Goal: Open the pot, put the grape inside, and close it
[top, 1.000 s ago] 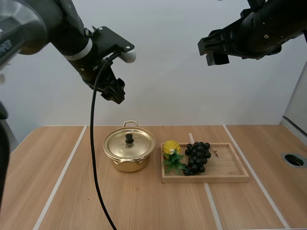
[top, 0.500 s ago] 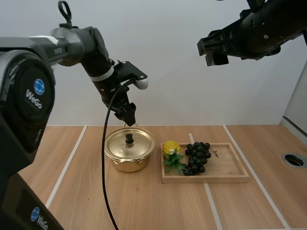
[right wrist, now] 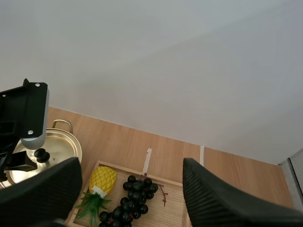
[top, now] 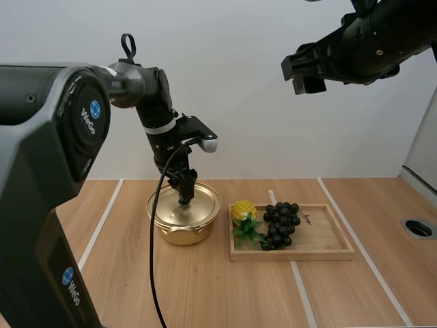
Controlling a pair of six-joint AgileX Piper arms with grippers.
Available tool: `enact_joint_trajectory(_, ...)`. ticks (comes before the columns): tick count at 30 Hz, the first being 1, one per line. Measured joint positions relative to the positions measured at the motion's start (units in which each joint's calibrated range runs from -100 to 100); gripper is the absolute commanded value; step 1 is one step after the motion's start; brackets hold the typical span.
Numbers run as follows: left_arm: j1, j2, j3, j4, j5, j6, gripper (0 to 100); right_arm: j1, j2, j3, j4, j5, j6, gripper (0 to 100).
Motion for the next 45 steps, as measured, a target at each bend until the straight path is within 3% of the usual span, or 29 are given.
enact_joint_trajectory(27,0.0,5.46,0.0,0.0,-2.75,-0.15,100,0.0,0.0,0.0,0.51,0.0,-0.13,100)
enact_joint_trajectory(29,0.0,5.46,0.0,-0.51,-3.81,-0.65,74,0.0,0.0,0.0,0.63,0.0,-0.13,100)
enact_joint_trajectory(33,0.0,5.46,0.0,-1.0,-5.17,-1.3,0,0.0,0.0,0.0,0.88,0.0,-0.33,100)
enact_joint_trajectory(45,0.0,5.32,0.0,-1.13,-5.34,-0.99,0,0.0,0.0,0.0,1.24,0.0,-0.45,100)
